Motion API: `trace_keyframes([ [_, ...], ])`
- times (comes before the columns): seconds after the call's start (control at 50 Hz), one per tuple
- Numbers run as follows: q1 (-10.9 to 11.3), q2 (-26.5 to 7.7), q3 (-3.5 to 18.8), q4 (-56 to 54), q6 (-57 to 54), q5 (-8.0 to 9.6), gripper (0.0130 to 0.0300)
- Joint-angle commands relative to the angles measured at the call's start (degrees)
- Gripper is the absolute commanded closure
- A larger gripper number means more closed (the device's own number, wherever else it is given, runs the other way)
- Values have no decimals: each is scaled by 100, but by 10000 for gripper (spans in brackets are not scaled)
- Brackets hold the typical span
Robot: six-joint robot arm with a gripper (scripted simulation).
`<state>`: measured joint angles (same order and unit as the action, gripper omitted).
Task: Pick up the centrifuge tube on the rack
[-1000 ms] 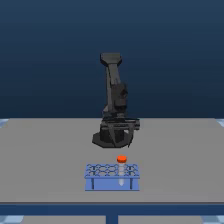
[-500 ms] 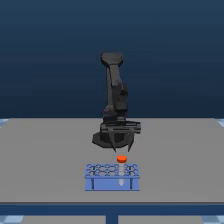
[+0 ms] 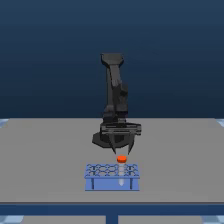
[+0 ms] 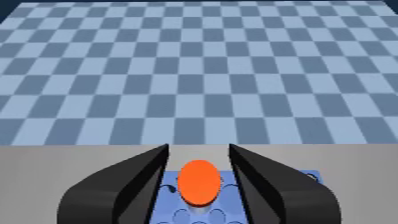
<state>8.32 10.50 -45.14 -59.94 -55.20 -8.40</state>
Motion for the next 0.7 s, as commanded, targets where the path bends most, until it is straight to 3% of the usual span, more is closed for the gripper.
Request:
trace_keyframes([
  [0.02, 0, -17, 9, 4, -17, -3, 130],
  [0.7, 0, -77, -106, 1041, 1024, -110, 130],
])
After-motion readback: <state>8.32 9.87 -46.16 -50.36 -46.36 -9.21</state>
